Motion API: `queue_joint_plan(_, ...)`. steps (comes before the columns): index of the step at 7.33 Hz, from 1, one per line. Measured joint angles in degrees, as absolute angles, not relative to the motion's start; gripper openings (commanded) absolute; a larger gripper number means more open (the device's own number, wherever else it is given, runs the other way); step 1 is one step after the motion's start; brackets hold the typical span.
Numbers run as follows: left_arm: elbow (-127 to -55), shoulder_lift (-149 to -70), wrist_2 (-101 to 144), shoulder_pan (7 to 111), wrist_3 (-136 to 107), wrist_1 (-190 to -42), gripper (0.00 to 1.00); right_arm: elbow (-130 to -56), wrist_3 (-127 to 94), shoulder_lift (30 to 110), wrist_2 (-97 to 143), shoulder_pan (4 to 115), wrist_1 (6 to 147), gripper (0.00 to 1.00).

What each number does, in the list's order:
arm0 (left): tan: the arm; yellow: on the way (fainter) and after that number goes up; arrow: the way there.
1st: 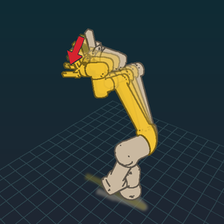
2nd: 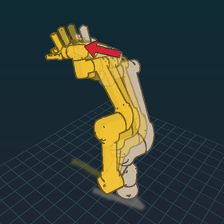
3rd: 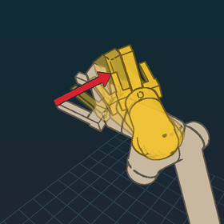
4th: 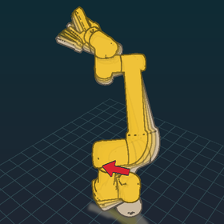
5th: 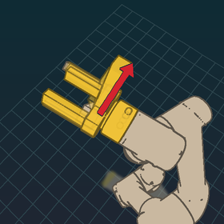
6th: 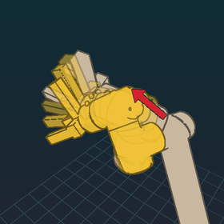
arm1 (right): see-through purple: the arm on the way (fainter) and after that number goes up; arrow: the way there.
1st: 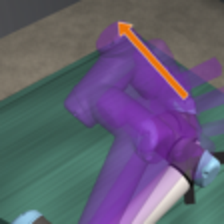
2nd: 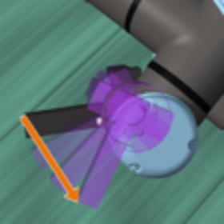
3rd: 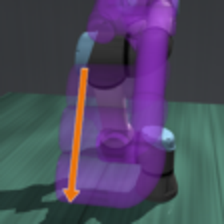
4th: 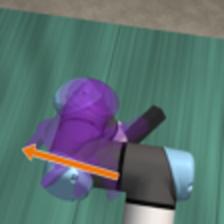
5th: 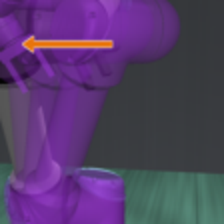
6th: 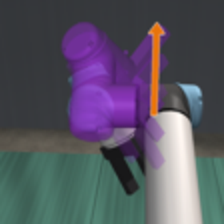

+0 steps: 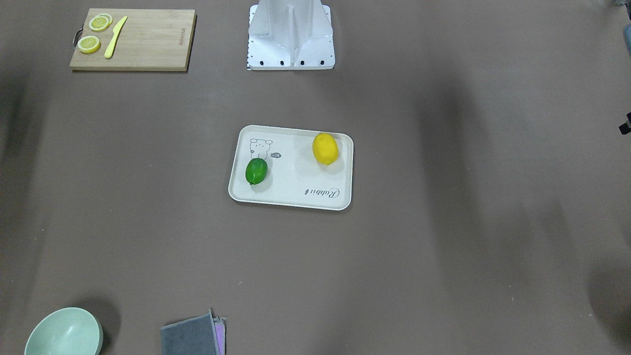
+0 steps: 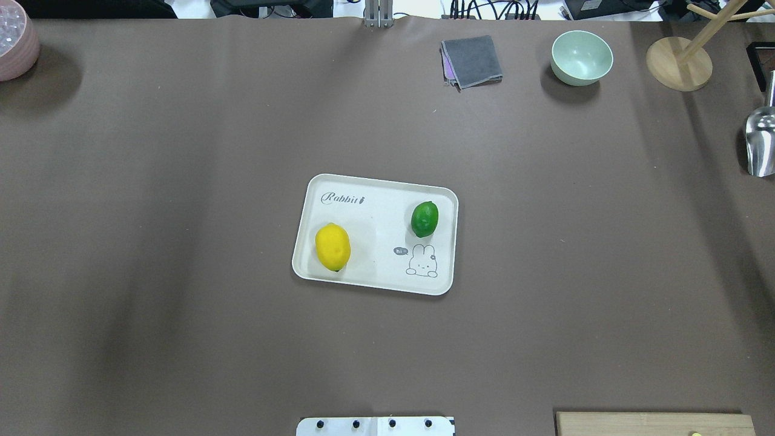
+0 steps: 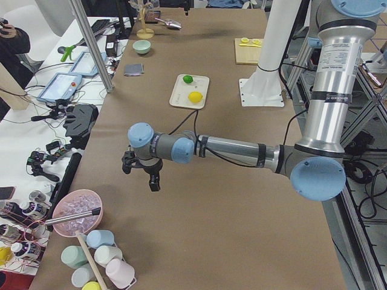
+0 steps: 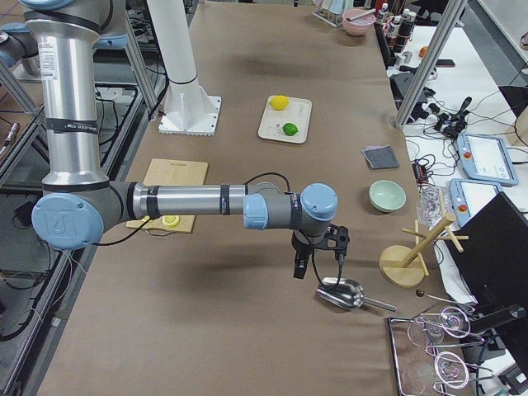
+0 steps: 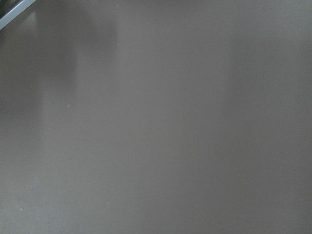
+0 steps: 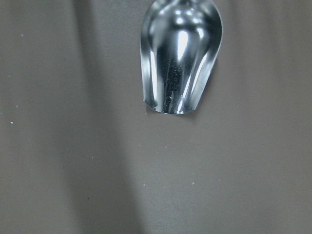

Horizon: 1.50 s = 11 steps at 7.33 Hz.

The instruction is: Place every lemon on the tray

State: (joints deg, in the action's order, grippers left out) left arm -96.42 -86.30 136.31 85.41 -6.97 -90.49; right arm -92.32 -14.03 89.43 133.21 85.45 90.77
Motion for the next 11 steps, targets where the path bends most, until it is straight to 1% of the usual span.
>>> queue_joint_plan(2,-96.26,-84.19,136.30,88.25,-1.82,-88.25,0.98,-93.61,-13.76,89.42,132.41,86.86,93.19,1.00)
queue_joint_plan(5,-94.36,-83.85,136.24,93.50,4.74,-84.12,0.98,-95.77,-13.47,89.84,132.67,87.66,94.85,1.00)
queue_joint_plan(8,-92.44,-83.84,136.35,94.82,5.15,-83.77,0.98,-96.23,-13.52,90.48,133.35,87.61,94.84,1.00)
queue_joint_plan(11,-92.21,-83.85,136.49,94.73,5.00,-83.81,0.98,-96.08,-13.61,90.52,133.49,87.51,94.61,1.00)
